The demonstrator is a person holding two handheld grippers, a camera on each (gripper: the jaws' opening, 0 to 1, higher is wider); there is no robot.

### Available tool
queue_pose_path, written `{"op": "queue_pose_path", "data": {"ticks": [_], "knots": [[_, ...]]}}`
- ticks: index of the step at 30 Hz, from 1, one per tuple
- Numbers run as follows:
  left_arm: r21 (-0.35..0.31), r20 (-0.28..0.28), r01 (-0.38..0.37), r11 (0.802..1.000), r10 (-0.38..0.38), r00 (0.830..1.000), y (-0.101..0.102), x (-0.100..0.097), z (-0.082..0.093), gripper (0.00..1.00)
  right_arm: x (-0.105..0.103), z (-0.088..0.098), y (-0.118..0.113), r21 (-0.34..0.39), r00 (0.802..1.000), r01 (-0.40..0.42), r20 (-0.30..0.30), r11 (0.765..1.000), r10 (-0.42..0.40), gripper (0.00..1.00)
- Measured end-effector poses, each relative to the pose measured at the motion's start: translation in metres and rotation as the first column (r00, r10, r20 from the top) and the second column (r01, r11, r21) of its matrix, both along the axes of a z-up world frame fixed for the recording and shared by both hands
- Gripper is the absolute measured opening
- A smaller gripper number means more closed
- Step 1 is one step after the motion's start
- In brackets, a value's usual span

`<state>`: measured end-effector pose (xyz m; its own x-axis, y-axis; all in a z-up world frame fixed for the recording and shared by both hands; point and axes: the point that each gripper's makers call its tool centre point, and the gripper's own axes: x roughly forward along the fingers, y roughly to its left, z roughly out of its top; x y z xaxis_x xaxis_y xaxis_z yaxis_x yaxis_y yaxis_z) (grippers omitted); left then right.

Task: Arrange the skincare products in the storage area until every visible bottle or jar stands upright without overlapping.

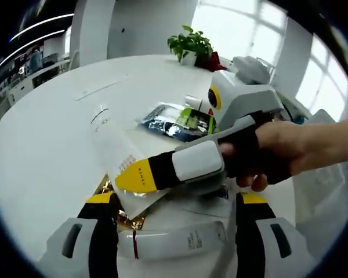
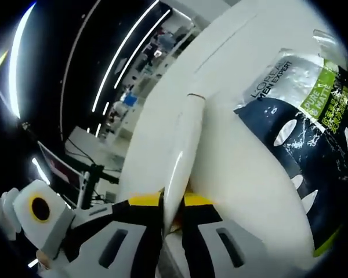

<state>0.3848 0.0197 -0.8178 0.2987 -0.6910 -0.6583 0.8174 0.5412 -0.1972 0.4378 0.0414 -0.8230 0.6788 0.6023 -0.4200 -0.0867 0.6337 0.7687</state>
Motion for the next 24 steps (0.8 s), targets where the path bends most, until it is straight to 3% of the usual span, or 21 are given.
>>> {"op": "queue_pose_path", "data": {"ticks": [6, 15, 19, 24], "knots": [[-0.020, 0.000, -0.001, 1.000, 0.001, 1.000, 0.003, 0.001, 0.002, 0.72, -0.001, 0.001, -0.002, -0.013, 1.000, 0.013, -0.019, 1.000, -0.013, 0.09], [-0.072, 0.005, -0.005, 0.997, 0.005, 1.000, 0.004, 0.006, 0.010, 0.65, -0.005, 0.004, -0.008, -0.143, 0.999, -0.047, 0.015, 0.989, 0.049, 0.07], [-0.096, 0.018, -0.018, 0.995, 0.020, 1.000, 0.008, 0.012, 0.016, 0.64, -0.007, 0.006, -0.009, -0.238, 0.993, -0.095, 0.046, 0.967, 0.108, 0.06], [-0.099, 0.042, -0.025, 0.995, 0.029, 0.999, 0.017, 0.012, 0.022, 0.62, -0.008, 0.005, -0.015, -0.368, 0.975, -0.169, 0.072, 0.914, 0.209, 0.05]]}}
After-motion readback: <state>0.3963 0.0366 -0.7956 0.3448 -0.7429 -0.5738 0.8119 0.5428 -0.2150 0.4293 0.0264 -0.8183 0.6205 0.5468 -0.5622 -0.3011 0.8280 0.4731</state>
